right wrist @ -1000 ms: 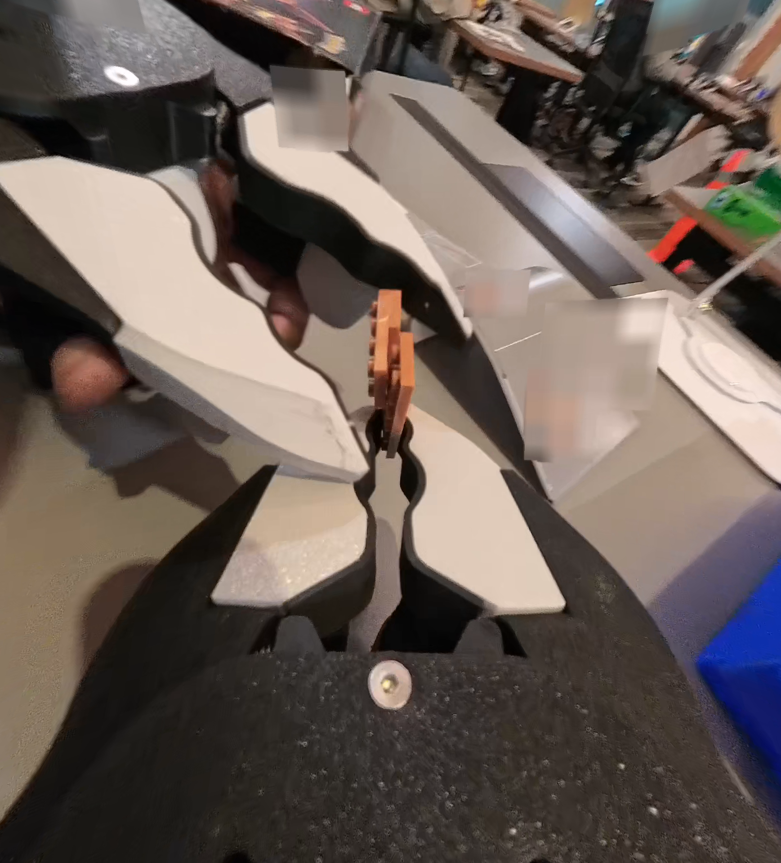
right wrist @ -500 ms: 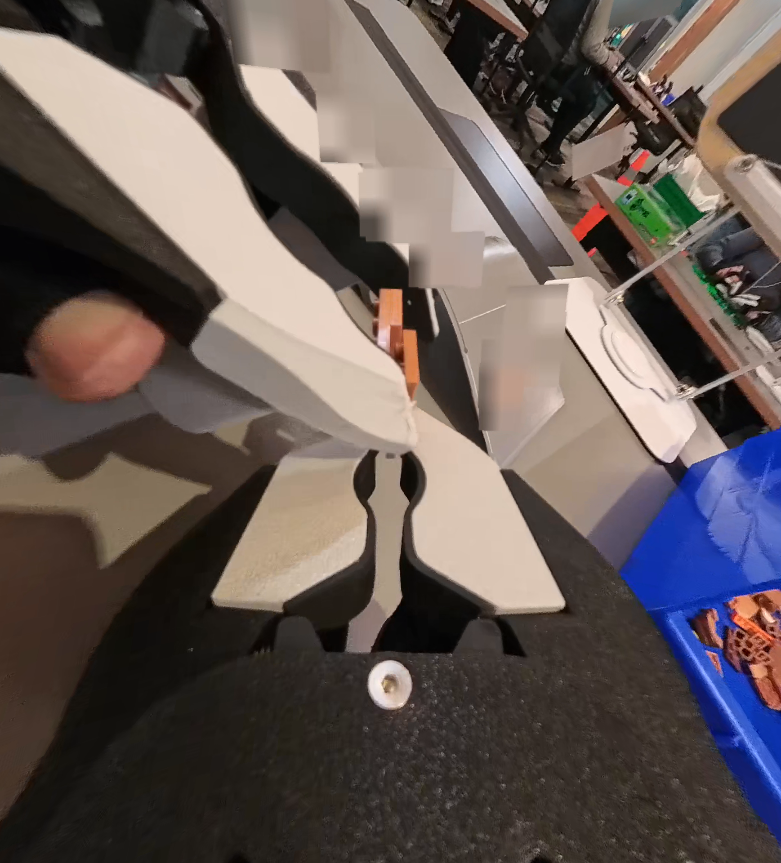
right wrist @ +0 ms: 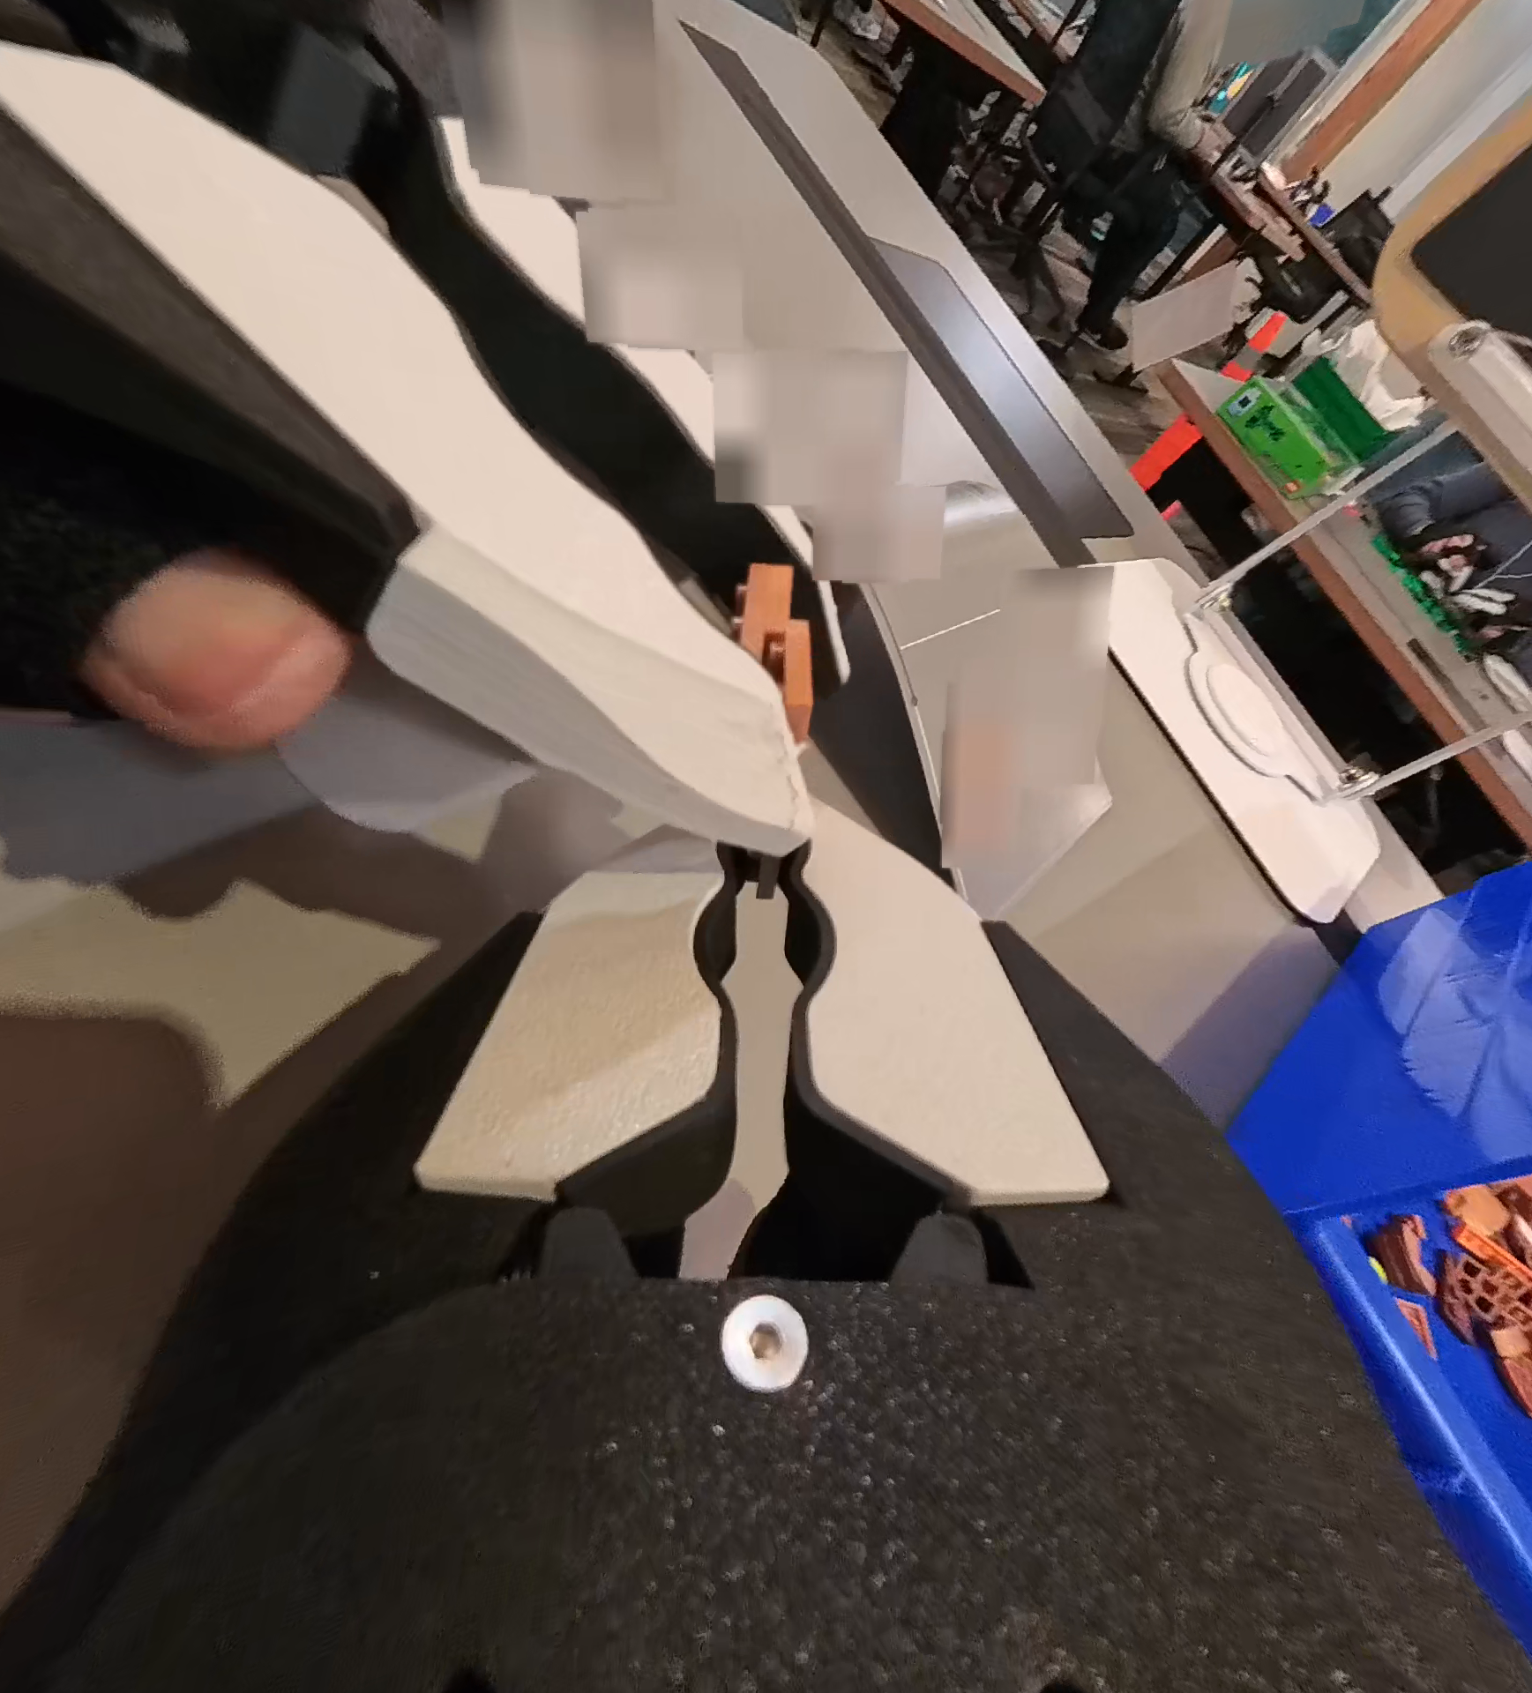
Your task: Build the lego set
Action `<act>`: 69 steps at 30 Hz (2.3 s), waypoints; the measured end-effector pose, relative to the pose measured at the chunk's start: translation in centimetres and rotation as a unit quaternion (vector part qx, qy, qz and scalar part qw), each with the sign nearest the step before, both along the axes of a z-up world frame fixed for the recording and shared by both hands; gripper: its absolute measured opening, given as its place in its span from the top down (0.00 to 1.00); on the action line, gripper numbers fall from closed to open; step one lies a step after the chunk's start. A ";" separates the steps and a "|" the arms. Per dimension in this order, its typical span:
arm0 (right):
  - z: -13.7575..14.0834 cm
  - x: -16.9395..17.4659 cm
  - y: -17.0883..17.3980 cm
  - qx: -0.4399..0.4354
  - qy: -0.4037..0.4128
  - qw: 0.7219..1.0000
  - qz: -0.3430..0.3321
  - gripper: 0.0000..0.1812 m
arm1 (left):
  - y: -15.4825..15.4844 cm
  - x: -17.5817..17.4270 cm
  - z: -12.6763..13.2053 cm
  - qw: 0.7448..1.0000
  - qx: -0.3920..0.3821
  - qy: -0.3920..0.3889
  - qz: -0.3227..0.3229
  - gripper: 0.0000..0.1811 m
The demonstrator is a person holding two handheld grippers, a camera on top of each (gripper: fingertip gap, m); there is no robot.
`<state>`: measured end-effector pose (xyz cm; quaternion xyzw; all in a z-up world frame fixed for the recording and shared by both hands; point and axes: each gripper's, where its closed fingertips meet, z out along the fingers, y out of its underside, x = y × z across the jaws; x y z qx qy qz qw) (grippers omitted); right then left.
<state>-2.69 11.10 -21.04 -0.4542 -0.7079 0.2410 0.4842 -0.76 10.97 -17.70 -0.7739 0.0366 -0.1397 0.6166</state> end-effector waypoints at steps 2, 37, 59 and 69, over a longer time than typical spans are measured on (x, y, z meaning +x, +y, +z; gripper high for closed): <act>0.0 0.1 -0.1 -0.023 -0.002 1.000 0.007 0.97 | 0.0 0.3 0.0 1.000 -0.001 0.000 -0.021 0.78; -0.3 3.7 -7.2 -0.423 -0.158 0.863 0.225 0.97 | -3.0 2.7 0.3 0.958 0.031 -0.037 -0.283 0.85; 0.3 3.7 -7.0 -0.432 -0.144 0.862 0.222 0.97 | -3.9 3.2 0.6 0.934 -0.003 -0.136 -0.330 0.92; -0.3 4.1 -7.4 -0.418 -0.171 0.864 0.222 0.97 | -3.8 4.2 -0.1 0.935 -0.023 -0.119 -0.332 0.94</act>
